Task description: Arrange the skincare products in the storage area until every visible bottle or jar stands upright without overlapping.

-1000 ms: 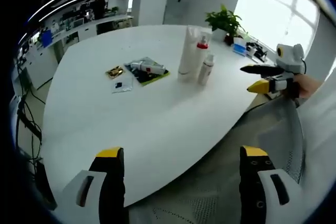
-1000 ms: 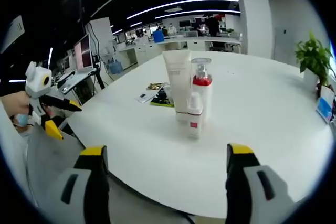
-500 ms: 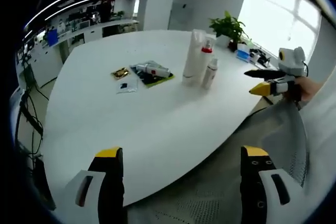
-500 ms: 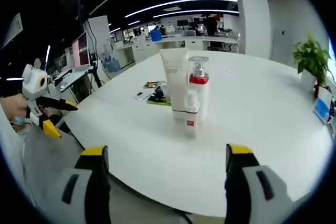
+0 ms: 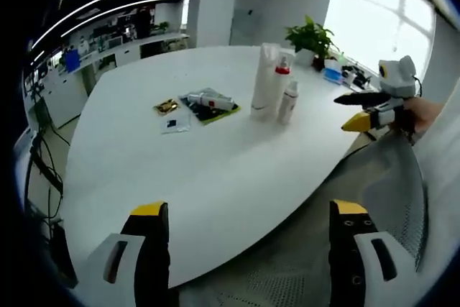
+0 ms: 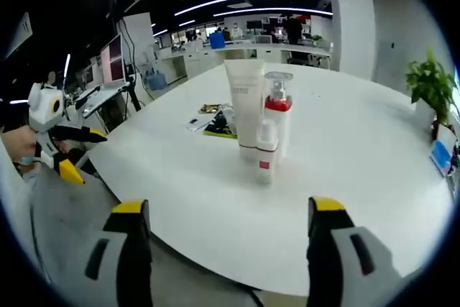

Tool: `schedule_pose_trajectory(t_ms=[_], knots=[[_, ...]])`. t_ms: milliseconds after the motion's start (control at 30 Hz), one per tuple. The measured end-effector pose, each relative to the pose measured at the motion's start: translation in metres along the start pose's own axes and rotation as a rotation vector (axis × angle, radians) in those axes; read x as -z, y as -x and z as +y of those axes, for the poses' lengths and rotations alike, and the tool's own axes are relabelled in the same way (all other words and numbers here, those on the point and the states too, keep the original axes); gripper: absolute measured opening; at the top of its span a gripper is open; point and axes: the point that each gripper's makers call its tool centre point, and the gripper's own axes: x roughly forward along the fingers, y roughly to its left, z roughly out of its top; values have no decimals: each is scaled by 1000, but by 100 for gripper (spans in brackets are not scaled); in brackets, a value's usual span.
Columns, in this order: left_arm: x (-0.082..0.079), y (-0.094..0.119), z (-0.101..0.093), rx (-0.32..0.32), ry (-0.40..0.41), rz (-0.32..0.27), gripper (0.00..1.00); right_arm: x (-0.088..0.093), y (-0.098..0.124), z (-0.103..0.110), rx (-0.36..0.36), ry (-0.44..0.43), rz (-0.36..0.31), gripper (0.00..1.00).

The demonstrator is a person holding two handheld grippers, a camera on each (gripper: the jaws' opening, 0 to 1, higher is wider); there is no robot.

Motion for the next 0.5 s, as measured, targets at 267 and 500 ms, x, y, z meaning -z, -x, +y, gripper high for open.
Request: schedule_pose_trajectory(t_ms=[267, 500], knots=[[-2, 1, 1, 1, 17, -14, 90, -9, -3, -2, 2, 34, 11, 91], [-3, -1, -6, 5, -39, -16, 90, -32, -4, -6, 37, 142, -2, 91]])
